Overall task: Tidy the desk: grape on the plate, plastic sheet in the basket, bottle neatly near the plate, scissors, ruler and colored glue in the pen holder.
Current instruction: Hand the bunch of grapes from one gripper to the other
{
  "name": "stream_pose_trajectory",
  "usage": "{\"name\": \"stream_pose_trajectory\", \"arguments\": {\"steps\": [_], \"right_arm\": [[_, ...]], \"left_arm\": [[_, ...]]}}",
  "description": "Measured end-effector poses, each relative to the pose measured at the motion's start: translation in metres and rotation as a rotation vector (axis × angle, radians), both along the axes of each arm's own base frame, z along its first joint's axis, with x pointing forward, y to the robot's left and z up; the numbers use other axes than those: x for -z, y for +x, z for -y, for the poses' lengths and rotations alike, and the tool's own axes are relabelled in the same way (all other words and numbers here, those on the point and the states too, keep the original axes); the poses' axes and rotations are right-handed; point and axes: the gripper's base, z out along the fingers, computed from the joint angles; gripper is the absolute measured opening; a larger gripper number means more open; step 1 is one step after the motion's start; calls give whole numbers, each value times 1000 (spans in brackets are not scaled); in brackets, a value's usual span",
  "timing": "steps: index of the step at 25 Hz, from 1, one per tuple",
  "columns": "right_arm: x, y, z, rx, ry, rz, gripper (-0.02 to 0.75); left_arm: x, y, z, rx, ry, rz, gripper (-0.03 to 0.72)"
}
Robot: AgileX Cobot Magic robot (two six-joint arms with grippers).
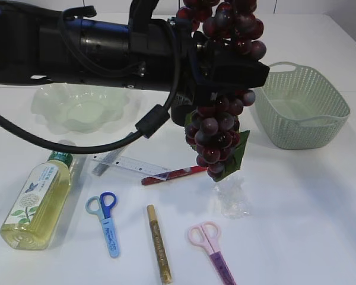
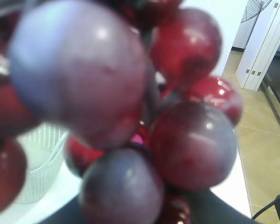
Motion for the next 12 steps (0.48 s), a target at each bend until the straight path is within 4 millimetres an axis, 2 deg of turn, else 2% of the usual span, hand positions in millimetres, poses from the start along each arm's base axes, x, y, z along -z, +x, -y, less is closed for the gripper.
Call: {"name": "stream_pose_trajectory", "arguments": {"steps": [2,4,10,12], "right_arm": [[0,0,0,-1,-2,6,140],[0,0,0,-2,-2,8,193],[-1,1,0,4,1,14,485],[-1,2,0,13,3,20,545]], "left_arm": [[0,0,0,0,0,0,162],[0,0,0,1,0,0,162],[0,-1,0,12,-2,-2,159],[0,-1,0,15,-2,-1,159]]}}
